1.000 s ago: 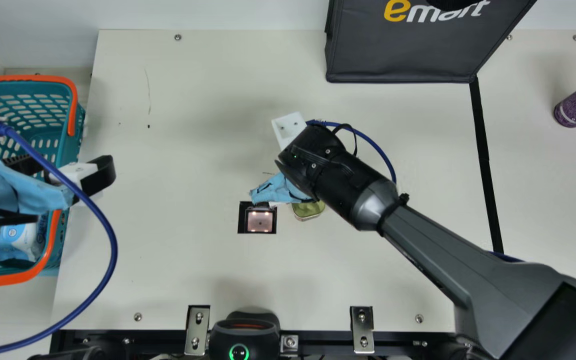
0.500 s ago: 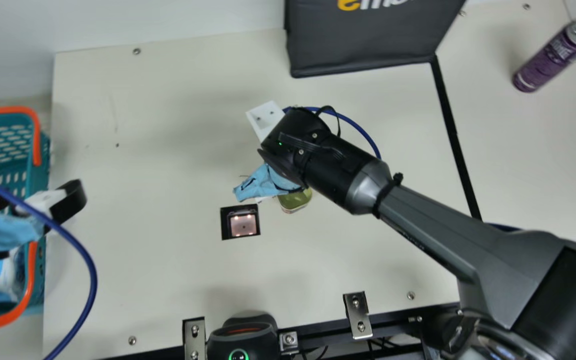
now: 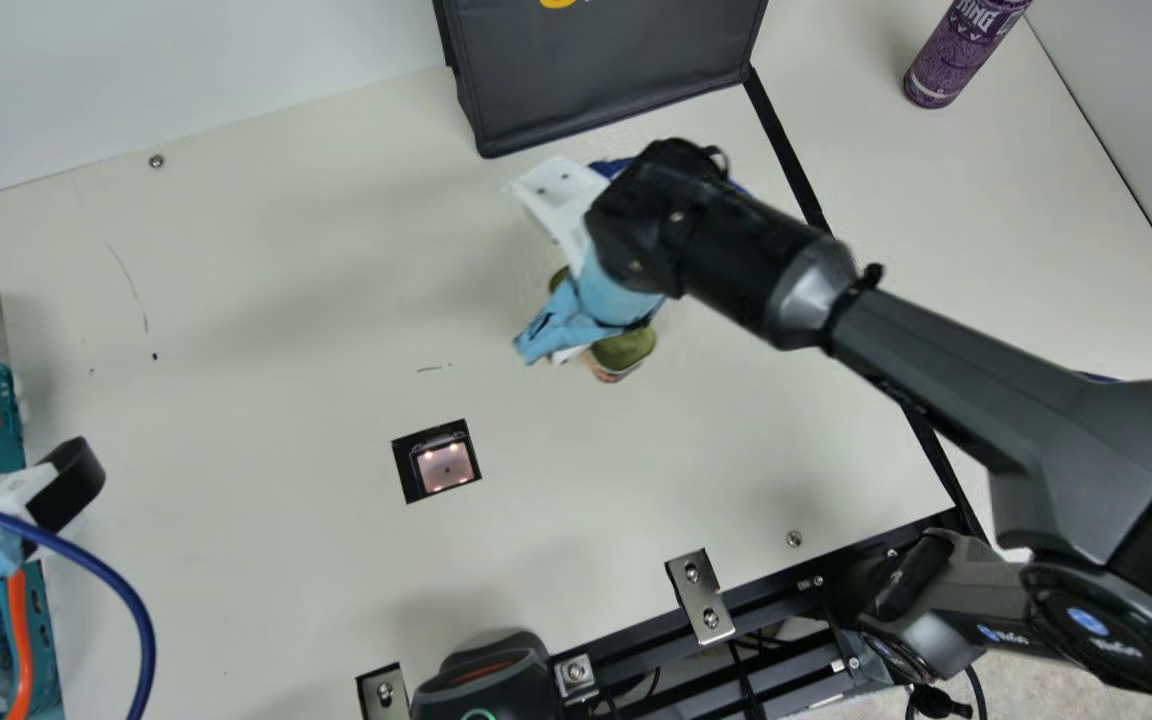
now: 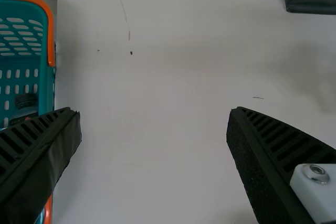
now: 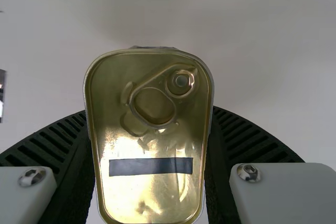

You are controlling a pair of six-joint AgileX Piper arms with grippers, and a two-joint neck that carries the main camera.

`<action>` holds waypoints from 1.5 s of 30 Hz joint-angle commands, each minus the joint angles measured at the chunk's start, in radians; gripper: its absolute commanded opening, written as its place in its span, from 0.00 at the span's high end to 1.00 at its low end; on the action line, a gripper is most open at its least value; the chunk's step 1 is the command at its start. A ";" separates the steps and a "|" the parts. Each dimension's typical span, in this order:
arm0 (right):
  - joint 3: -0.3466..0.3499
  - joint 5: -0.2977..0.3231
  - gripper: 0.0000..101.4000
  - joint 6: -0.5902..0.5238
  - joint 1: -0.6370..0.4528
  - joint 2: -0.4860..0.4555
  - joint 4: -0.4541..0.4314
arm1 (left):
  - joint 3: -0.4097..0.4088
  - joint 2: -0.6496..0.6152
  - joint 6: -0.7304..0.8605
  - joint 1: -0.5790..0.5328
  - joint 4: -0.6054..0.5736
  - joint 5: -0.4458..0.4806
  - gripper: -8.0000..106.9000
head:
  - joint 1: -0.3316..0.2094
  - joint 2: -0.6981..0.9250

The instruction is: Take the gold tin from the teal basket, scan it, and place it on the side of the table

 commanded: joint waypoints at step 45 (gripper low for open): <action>-0.326 -0.003 1.00 -0.588 -0.789 0.352 0.009 | 0.000 0.000 0.000 0.000 0.000 0.000 0.15 | -0.029 -0.002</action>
